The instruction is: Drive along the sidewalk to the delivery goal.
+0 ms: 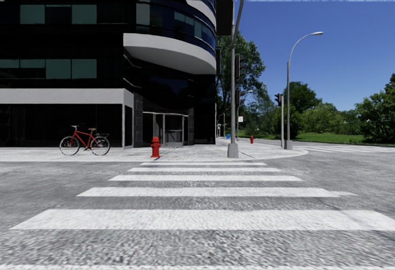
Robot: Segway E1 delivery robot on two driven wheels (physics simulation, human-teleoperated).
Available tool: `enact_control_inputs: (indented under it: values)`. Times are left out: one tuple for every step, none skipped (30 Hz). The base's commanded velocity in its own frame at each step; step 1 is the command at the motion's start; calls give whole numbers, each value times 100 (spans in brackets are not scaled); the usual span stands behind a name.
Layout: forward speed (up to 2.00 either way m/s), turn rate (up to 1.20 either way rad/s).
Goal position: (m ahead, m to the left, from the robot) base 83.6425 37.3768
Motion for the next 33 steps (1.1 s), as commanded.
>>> enact_control_inputs:
  values:
    - [195,0]
    - [195,0]
    - [195,0]
    - [195,0]
    - [195,0]
    - [195,0]
    - [195,0]
    - [195,0]
    - [195,0]
    - [195,0]
    - [195,0]
    - [195,0]
    - [195,0]
    - [195,0]
    - [195,0]
    - [195,0]
    - [195,0]
    - [195,0]
    - [195,0]
    - [195,0]
    - [195,0]
    - [195,0]
    - [195,0]
    - [195,0]
    - [195,0]
    - [195,0]
    - [195,0]
    - [195,0]
    - [195,0]
    - [195,0]
    - [195,0]
    - [195,0]
    - [195,0]
